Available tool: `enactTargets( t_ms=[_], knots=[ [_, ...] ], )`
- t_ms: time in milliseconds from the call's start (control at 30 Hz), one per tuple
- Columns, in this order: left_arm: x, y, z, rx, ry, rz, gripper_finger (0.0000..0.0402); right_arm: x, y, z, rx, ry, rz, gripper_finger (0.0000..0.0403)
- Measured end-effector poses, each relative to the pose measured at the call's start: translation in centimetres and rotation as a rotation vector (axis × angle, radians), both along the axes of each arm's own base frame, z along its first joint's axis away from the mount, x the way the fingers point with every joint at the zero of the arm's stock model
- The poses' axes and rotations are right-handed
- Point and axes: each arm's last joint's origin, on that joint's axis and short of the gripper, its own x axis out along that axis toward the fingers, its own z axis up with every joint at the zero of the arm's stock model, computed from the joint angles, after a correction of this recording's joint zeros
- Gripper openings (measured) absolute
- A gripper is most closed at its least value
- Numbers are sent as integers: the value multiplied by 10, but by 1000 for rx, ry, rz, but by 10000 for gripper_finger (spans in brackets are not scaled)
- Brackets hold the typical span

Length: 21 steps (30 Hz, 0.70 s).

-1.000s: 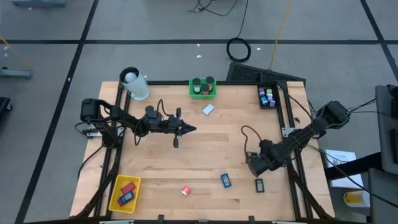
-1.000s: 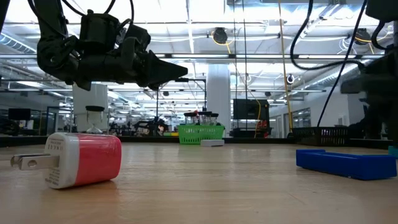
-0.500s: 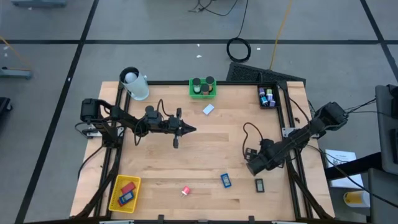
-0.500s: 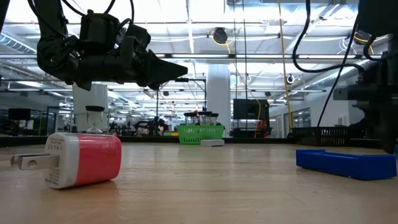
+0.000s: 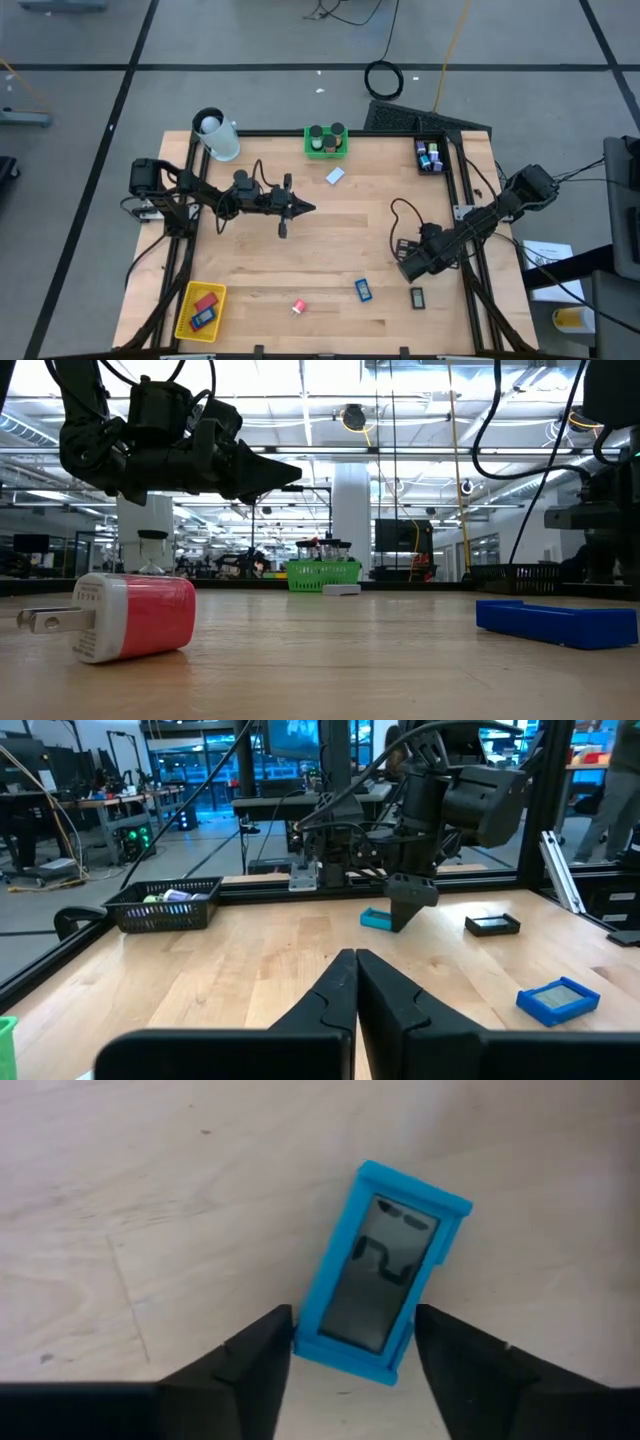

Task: Pick & Place Office items
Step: Put the light blue timer into the yellow basket

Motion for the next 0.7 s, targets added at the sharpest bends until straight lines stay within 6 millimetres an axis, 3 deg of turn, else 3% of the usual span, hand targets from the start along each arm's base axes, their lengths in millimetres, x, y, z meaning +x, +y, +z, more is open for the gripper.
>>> enactTargets(
  t_ms=[100, 200, 467, 533, 700],
  knots=[
    [0, 0, 0, -5, 1, 0, 18, 0, 0, -4, 21, -26, -2, 172],
    [0, 0, 0, -5, 0, 0, 21, -1, 0, -7, 24, -30, -2, 170],
    [1, 0, 1, -22, -2, 0, 7, -2, -1, -8, 21, -16, 62, 235],
    [3, 1, 3, -40, -9, 1, 15, -2, -1, -8, 20, -14, 88, 223],
    [9, 3, 4, -73, 19, 7, 24, -1, -2, -8, -13, -26, 175, 147]
  ],
)
